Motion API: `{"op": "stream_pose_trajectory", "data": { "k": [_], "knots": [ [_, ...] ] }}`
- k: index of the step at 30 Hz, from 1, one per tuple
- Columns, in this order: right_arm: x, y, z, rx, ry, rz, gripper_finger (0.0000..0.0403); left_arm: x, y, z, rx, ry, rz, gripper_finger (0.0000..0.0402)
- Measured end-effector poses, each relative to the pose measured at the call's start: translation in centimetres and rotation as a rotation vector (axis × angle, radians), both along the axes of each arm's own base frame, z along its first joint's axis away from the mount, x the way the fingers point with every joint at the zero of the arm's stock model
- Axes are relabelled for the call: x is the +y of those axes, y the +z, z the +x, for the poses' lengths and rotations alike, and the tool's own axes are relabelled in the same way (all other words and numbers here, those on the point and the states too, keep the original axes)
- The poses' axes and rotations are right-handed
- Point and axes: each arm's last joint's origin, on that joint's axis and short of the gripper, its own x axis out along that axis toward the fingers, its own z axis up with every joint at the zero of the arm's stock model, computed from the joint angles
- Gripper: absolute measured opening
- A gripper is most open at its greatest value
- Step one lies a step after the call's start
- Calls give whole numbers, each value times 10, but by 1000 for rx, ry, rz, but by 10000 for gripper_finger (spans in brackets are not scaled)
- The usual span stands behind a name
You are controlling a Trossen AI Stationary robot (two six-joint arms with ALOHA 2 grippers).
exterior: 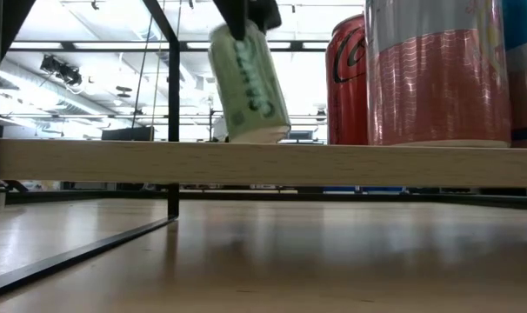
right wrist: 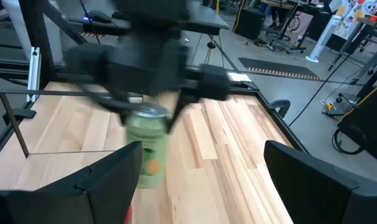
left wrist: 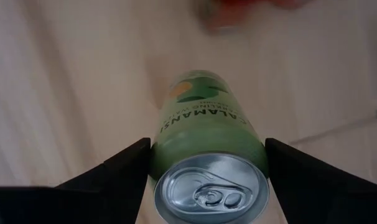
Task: Place canned beverage on shelf
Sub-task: Put the light green soda can on the shelf
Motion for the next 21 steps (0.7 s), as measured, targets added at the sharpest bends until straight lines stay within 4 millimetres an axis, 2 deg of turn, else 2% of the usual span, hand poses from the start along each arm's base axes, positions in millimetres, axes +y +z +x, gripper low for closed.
{"op": "stream_pose_trajectory", "data": {
  "k": [12, 21],
  "knots": [
    [0, 0, 0, -1, 0, 2, 348, -72, 3, -9, -123, -334, 23, 295],
    [0, 0, 0, -1, -1, 2, 348, -99, 5, -13, -197, -432, 43, 295]
  ]
}}
